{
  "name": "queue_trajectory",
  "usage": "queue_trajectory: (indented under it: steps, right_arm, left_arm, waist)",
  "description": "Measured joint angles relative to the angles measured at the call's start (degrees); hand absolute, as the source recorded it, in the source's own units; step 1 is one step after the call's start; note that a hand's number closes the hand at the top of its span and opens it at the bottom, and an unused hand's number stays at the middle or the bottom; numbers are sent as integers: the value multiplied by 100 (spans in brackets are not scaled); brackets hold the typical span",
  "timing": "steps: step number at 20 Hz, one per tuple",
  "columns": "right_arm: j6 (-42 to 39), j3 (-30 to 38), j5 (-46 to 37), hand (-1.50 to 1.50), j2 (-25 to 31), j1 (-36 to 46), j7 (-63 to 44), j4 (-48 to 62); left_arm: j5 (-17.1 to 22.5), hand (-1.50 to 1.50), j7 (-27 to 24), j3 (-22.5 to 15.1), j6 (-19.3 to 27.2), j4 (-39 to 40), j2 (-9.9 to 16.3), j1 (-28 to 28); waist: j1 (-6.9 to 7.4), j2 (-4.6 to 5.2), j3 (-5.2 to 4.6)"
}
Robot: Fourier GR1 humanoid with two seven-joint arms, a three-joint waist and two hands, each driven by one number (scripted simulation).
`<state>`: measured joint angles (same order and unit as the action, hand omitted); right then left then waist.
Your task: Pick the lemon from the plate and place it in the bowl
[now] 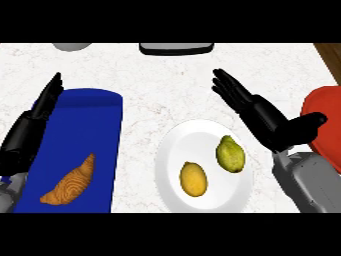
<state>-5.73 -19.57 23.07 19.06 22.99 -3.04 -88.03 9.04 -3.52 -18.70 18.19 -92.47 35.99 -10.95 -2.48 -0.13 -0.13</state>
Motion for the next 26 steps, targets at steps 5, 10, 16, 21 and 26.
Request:
queue_trajectory:
  steps: [5, 10, 16, 21, 26]
  right_arm:
    - [849, -724, -992, 150, -255, -574, -474, -337]
    - [2230, -914, -2514, -150, -73, -848, -660, -318]
    - [4283, -1474, -3696, -150, -1070, -2062, 306, -896]
    - [5236, -2171, -5314, -150, -1267, -2870, -59, -1603]
    - [4853, -2207, -6975, -150, -1342, -3415, -1522, -2357]
  left_arm:
    - [190, 0, 86, -2, 97, 149, -564, 102]
    - [554, 0, 324, 62, 237, 286, -954, 304]
    - [735, 0, 346, 79, 279, 289, -1231, 419]
    - [694, 0, 466, 19, 252, 308, -1374, 313]
    - [661, 0, 471, 34, 225, 366, -1472, 256]
  waist:
    - [102, -17, -1]
    - [-132, -117, -39]
    - [-79, -81, 1]
    - [37, -48, -1]
    - [77, -29, -10]
